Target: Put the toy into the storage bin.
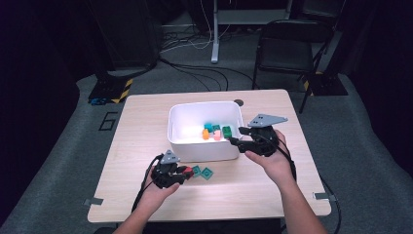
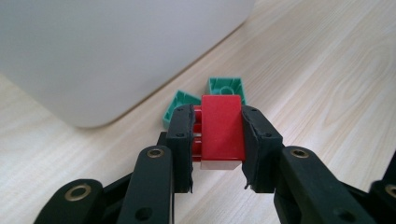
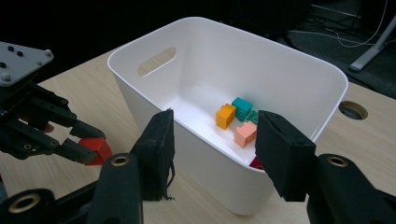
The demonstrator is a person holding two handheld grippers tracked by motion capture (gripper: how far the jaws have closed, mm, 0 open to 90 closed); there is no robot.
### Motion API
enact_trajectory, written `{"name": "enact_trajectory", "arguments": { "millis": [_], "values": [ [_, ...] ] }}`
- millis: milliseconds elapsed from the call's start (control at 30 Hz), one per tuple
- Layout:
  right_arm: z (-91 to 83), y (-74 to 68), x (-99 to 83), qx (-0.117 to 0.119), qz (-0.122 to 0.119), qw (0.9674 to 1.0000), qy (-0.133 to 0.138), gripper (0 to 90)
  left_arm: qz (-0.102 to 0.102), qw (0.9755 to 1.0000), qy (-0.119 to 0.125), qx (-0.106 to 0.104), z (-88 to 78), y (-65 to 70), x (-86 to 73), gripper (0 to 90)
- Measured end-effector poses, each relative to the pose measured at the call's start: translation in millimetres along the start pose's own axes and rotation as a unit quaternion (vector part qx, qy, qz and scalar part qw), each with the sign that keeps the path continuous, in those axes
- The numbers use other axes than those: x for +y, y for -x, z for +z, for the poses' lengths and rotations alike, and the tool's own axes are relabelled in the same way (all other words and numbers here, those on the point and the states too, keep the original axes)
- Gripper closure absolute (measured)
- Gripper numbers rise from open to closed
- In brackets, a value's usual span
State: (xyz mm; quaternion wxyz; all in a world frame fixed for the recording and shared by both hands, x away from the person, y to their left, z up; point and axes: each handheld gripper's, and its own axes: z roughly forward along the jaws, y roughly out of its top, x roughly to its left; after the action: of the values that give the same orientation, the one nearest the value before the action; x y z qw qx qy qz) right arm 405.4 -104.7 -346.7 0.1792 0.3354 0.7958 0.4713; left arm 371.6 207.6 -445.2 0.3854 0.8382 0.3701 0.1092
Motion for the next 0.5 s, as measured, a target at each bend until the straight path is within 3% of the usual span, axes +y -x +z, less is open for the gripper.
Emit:
{"name": "enact_trajectory", "arguments": {
  "millis": [67,367,500],
  "values": [
    [-2.6,-0.2,1.3,0.0,0.002,1.0,0.005,46.8,0.007,1.0,0.001,0.0,-6.3,0.8,6.5,67.3],
    [-3.9,2.5,1.2,-0.002,0.006,1.0,0.008,46.7,-0.002,0.9997,0.021,-0.015,-27.3,-4.1,27.7,67.2],
    [-3.4,5.5,-0.1,-0.004,0.01,0.9999,0.006,46.7,0.009,0.9994,0.028,-0.017,-34.3,-4.4,40.5,67.3]
  ]
}}
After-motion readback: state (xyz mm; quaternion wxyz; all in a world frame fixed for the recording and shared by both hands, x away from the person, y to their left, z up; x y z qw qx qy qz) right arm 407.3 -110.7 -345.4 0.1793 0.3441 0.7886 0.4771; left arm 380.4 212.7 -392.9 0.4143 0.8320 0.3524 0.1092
